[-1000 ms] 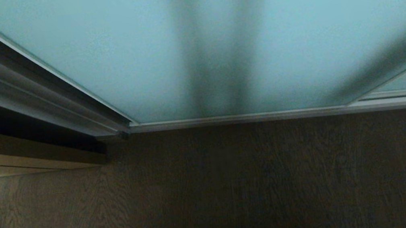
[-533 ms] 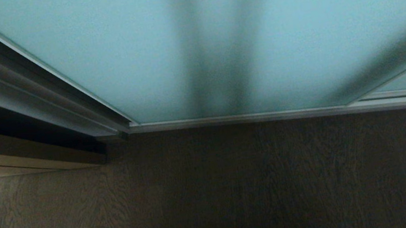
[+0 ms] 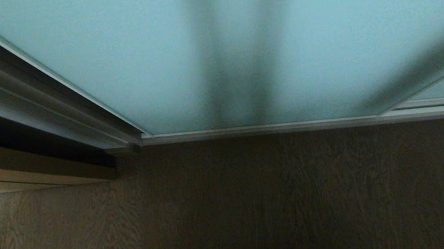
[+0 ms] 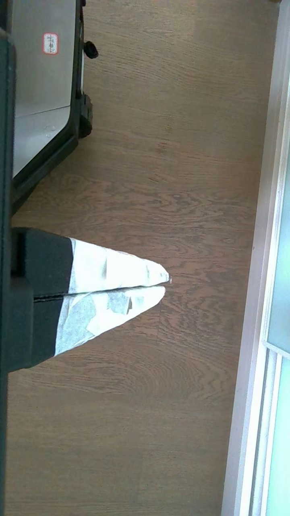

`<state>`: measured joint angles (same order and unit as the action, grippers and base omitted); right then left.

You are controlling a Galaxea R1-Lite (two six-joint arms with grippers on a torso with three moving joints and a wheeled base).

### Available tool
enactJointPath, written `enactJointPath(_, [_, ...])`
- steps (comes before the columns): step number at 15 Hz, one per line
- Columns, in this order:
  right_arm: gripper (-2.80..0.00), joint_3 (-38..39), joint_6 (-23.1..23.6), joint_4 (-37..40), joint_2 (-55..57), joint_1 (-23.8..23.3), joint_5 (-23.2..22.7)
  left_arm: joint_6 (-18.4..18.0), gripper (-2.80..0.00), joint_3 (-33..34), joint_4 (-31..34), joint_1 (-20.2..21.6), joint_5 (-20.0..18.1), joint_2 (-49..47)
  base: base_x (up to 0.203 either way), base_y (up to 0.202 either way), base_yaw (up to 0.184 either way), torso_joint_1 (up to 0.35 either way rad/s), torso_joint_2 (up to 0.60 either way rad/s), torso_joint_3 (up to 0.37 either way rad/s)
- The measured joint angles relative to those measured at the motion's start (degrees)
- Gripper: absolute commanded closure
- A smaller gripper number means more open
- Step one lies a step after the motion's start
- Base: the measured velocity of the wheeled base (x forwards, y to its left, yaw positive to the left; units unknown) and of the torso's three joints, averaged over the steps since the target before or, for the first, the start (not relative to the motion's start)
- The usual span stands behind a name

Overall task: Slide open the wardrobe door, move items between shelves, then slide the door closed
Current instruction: Close the door

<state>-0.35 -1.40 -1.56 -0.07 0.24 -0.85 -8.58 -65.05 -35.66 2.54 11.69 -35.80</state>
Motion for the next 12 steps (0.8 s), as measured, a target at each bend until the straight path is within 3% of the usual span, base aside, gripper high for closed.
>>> enactJointPath(6, [0.0, 0.0, 0.0, 0.0, 0.0, 0.0, 0.0, 0.8, 0.0, -2.1, 2.0, -0.1, 0.8, -5.2, 0.0, 0.0, 0.0, 0.0, 0.0, 0.0])
enactJointPath(12, [0.0, 0.0, 0.0, 0.0, 0.0, 0.0, 0.0, 4.1, 0.0, -5.7, 2.9, -0.2, 1.0, -12.9, 0.0, 0.0, 0.0, 0.0, 0.0, 0.0])
